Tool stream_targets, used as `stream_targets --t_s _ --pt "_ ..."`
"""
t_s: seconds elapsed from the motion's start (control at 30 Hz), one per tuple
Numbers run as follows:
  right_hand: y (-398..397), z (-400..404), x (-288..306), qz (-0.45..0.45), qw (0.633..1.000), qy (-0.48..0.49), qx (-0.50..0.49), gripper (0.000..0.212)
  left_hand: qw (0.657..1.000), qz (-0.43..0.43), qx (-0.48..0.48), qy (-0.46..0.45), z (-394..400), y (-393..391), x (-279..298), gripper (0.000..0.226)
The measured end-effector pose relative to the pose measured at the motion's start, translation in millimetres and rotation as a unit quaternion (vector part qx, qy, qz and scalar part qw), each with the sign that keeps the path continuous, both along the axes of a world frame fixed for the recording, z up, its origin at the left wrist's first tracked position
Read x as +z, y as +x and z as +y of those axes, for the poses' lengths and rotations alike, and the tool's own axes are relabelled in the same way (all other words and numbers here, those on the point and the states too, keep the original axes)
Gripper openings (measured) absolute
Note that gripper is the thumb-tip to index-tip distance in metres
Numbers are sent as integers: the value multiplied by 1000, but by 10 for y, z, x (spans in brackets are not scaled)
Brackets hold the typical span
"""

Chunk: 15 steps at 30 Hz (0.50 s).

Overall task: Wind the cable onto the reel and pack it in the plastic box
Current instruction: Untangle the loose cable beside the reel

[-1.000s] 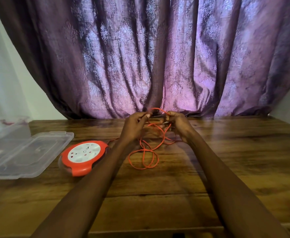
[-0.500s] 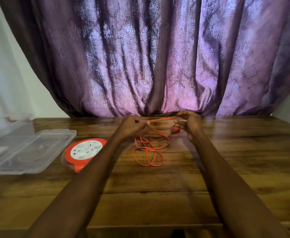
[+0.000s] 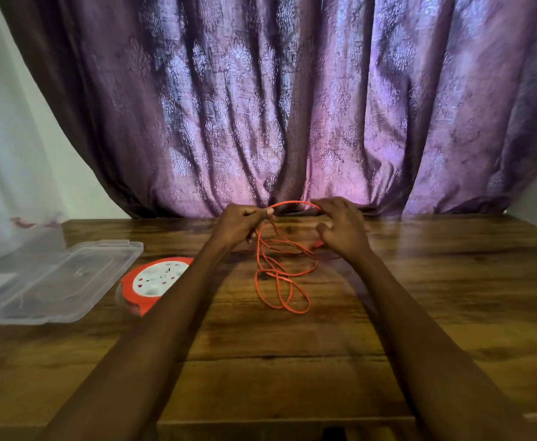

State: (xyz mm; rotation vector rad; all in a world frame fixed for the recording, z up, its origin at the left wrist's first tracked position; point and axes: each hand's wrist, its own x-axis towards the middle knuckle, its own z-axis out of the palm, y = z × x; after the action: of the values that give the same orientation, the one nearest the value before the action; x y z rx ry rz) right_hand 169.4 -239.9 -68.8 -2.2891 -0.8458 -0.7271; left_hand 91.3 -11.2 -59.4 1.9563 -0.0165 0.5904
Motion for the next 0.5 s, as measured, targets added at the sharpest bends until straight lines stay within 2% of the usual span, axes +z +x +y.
stream_targets --t_s 0.03,0.1,0.2,0.27,0.37,0.5 --pt "-49 61 41 -26 998 9 60 61 1000 -4 -2 2 -29 -4 24 18" --pt "-138 213 90 -78 989 6 127 55 1000 -9 -12 11 -72 12 54 27" --pt "-203 363 59 -162 979 18 121 30 999 -27 -21 -5 -143 12 68 11" --pt "-185 350 34 -165 980 40 109 23 999 -41 -9 -23 -148 26 30 15" --pt "-118 286 3 -158 981 52 103 21 999 -32 20 6 -136 39 -38 10" --pt "-47 222 -55 -69 977 181 84 16 988 -92 118 38 -179 52 -65 9"
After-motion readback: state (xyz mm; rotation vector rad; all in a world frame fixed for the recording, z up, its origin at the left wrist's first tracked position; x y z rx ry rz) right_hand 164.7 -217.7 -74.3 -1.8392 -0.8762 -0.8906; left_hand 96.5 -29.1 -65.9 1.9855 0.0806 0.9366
